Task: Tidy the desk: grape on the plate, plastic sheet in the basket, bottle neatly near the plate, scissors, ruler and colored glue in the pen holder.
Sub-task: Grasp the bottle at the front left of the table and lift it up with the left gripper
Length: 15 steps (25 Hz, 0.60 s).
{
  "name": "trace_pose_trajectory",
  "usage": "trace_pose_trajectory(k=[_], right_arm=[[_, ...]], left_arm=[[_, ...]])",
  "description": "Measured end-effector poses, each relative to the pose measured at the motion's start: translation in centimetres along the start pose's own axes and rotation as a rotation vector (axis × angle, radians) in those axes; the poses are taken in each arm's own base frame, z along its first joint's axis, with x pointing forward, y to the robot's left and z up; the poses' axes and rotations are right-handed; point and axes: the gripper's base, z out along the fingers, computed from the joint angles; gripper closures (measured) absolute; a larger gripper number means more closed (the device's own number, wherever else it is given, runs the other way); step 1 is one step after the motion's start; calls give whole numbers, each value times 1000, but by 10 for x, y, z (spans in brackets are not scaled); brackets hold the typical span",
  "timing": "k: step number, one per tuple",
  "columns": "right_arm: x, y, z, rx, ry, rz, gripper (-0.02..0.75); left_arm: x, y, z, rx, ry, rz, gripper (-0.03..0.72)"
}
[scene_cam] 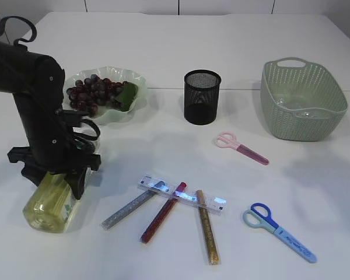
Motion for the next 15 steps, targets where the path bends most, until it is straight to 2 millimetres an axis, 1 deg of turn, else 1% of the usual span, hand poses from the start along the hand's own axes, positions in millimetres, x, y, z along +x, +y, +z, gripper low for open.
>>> trace_pose_trajectory(k=[2,5,11,15], right_arm=[[0,0,0,0,0,0,174],[0,0,0,0,0,0,174],[0,0,0,0,0,0,174],[0,0,0,0,0,0,174]], left_arm=[[0,0,-2,-4,-10,56,251],[0,0,-7,-5,-37,87,253],[3,2,-34,1,-111,136,253],[14,5,-49,7,-145,166,253]])
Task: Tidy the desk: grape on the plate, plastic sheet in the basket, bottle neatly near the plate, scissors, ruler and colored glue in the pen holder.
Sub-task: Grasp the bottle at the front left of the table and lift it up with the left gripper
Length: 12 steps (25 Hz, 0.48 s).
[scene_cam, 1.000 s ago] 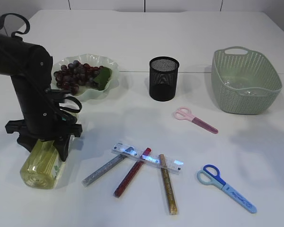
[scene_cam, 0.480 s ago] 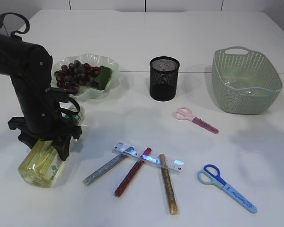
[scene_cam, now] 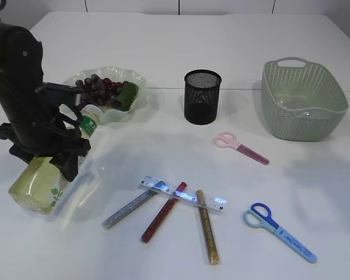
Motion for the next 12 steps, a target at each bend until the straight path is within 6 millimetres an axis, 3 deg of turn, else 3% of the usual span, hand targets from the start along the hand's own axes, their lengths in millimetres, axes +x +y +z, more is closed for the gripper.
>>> trace_pose_trajectory(k=[12], right_arm=[[0,0,0,0,2,-2,174]], left_arm=[[68,10,-56,42,-345,11,253]])
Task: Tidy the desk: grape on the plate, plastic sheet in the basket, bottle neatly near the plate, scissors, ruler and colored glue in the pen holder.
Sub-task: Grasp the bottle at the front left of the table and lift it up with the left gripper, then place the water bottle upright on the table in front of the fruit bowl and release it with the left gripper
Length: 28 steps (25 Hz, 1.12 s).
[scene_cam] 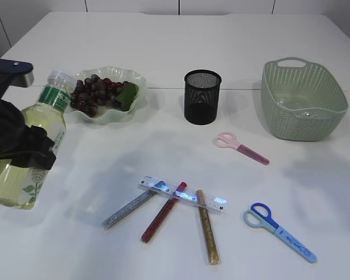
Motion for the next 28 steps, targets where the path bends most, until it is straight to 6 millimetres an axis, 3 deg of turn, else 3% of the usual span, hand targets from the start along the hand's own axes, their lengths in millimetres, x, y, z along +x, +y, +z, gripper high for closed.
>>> trace_pose_trajectory(k=[5,13,18,28], right_arm=[[1,0,0,-3,9,2,174],[1,1,0,-9,14,6,174],[1,2,0,-18,15,11,174],[1,2,0,-24,15,15,174]], left_arm=[[24,3,-21,24,-212,8,256],[47,3,-11,87,-607,11,256],[49,1,-10,130,-868,12,256],[39,-7,23,202,-1079,60,256]])
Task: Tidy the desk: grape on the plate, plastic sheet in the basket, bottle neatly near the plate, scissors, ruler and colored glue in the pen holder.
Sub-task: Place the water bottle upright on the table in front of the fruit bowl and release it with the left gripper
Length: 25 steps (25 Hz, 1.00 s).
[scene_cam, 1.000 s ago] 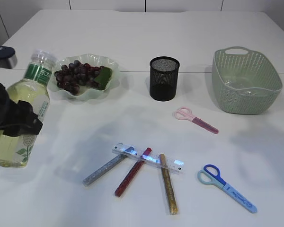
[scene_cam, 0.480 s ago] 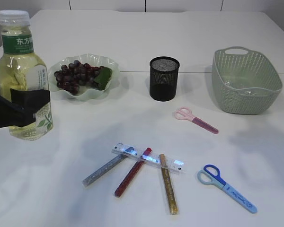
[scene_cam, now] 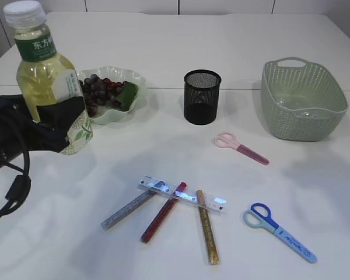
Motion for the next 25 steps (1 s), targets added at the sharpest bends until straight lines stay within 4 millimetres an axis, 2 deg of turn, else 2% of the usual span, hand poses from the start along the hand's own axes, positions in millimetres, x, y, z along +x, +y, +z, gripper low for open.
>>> trace_pose_trajectory(k=[5,12,25], right_arm=[[0,0,0,0,0,-2,174],[0,0,0,0,0,-2,174],[0,0,0,0,0,-2,174]], left_arm=[[13,0,4,15,45,5,256],[20,1,13,18,61,6,256],[63,12,73,-17,131,-15,256]])
